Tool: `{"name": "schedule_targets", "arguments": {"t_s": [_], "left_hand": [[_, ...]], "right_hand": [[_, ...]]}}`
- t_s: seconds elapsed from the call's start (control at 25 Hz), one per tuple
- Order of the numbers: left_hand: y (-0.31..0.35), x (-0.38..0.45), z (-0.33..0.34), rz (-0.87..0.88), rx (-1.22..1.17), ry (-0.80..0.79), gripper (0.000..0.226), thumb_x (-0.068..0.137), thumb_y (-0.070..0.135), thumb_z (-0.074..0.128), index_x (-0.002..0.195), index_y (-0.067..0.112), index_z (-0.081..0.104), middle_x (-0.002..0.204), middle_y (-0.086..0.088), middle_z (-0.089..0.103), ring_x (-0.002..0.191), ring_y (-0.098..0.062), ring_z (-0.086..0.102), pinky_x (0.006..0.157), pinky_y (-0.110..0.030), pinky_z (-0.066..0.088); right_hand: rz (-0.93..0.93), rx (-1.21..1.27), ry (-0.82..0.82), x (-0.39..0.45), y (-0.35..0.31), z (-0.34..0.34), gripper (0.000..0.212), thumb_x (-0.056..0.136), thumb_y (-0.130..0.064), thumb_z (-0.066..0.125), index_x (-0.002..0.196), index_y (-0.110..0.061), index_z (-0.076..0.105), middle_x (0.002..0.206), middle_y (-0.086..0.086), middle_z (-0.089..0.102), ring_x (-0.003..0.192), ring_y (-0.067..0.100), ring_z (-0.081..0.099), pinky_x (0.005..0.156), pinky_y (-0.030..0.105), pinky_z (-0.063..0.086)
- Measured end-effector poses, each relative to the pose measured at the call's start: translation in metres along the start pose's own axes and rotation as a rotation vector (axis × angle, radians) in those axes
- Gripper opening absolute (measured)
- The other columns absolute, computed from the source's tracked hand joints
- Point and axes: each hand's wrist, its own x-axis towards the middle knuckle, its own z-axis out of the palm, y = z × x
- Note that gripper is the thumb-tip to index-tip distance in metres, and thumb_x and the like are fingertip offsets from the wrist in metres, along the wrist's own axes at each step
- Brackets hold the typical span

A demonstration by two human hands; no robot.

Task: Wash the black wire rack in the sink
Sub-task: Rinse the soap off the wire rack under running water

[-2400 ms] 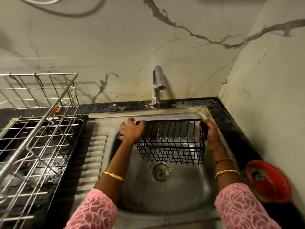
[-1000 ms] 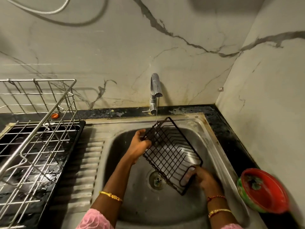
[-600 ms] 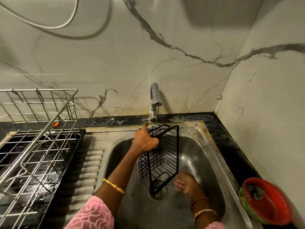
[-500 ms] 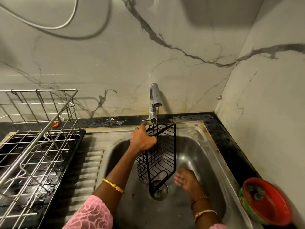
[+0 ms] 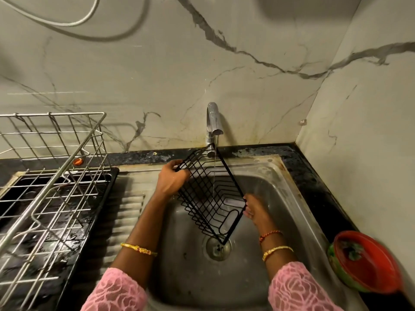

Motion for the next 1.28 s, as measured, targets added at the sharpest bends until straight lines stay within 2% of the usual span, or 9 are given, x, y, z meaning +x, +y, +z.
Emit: {"name": "schedule_targets", "arguments": {"t_s": [0.08,0.2,0.28,0.48,0.6,0.68,0.84,1.0,1.28], "left_hand": [[-0.007,-0.003,-0.008,-0.008,-0.105,0.070,0.051,0.079,-0.006,0.055,0.128,0.007,0.052,0.090,-0.003,0.062,0.069,-0.010,0.055,0.052,-0.015,0.047],[-0.022,-0.009,-0.017,-0.046,-0.297,0.210,0.046,0.080,-0.012,0.049,0.123,0.003,0.056,0.084,-0.002,0.059,0.064,-0.008,0.050,0.045,-0.011,0.043],[-0.035,-0.016,-0.021,-0.081,-0.397,0.275,0.046,0.080,-0.012,0.046,0.122,0.004,0.057,0.073,-0.001,0.054,0.059,-0.009,0.046,0.043,-0.017,0.040],[-0.072,-0.041,-0.030,-0.209,-0.433,0.205,0.044,0.081,-0.008,0.038,0.119,0.014,0.042,0.080,-0.005,0.046,0.064,-0.015,0.043,0.051,-0.027,0.034],[-0.097,-0.055,-0.022,-0.329,-0.385,0.133,0.021,0.083,0.007,0.045,0.103,0.009,0.041,0.065,-0.003,0.043,0.052,-0.015,0.041,0.042,-0.022,0.036],[-0.115,-0.062,-0.006,-0.535,-0.520,0.004,0.009,0.085,0.011,0.041,0.078,0.009,0.045,0.056,-0.003,0.045,0.043,-0.016,0.044,0.047,-0.023,0.037],[-0.146,-0.071,0.043,-0.837,-0.720,-0.125,0.005,0.067,0.010,0.039,0.064,0.009,0.043,0.066,-0.011,0.049,0.065,-0.030,0.053,0.065,-0.035,0.040],[-0.157,-0.061,0.078,-0.848,-0.794,-0.089,0.022,0.093,0.007,0.037,0.075,0.004,0.050,0.072,-0.012,0.050,0.071,-0.027,0.051,0.063,-0.047,0.044],[-0.142,-0.027,0.084,-0.813,-0.880,-0.045,0.032,0.096,0.014,0.035,0.066,0.006,0.043,0.066,-0.012,0.048,0.067,-0.024,0.050,0.059,-0.037,0.044]], "right_hand": [[0.055,-0.044,-0.041,-0.001,0.013,-0.007,0.018,0.086,-0.027,0.059,0.098,-0.015,0.054,0.086,0.006,0.049,0.076,0.018,0.050,0.065,0.029,0.045],[0.213,-0.100,-0.286,-0.008,0.026,-0.006,0.037,0.080,-0.048,0.060,0.103,-0.020,0.055,0.093,0.006,0.056,0.087,0.023,0.058,0.067,0.034,0.050],[0.185,-0.066,-0.386,-0.008,0.028,0.002,0.026,0.088,-0.034,0.055,0.109,-0.018,0.055,0.102,0.009,0.060,0.094,0.026,0.060,0.070,0.043,0.054],[-0.082,-0.074,-0.325,-0.016,-0.002,0.019,0.043,0.096,0.000,0.031,0.128,-0.024,0.048,0.107,0.012,0.058,0.094,0.034,0.063,0.057,0.044,0.058],[-0.267,-0.297,-0.316,-0.018,-0.033,0.012,0.047,0.097,-0.003,0.036,0.133,-0.031,0.046,0.124,0.009,0.054,0.095,0.027,0.063,0.060,0.039,0.060],[-0.467,-0.507,-0.281,-0.030,-0.063,0.010,0.055,0.092,0.004,0.040,0.134,-0.032,0.046,0.126,0.004,0.054,0.089,0.021,0.062,0.062,0.035,0.059],[-0.875,-0.864,-0.327,-0.067,-0.098,0.021,0.061,0.080,0.004,0.054,0.130,-0.031,0.051,0.117,-0.006,0.057,0.086,0.012,0.061,0.067,0.024,0.052],[-0.912,-0.989,-0.434,-0.073,-0.094,0.038,0.058,0.074,0.000,0.065,0.124,-0.028,0.056,0.130,0.000,0.055,0.104,0.013,0.057,0.079,0.025,0.053],[-0.980,-0.893,-0.472,-0.066,-0.112,0.049,0.066,0.065,-0.017,0.083,0.124,-0.029,0.055,0.124,-0.002,0.061,0.114,0.016,0.056,0.097,0.034,0.049]]}}
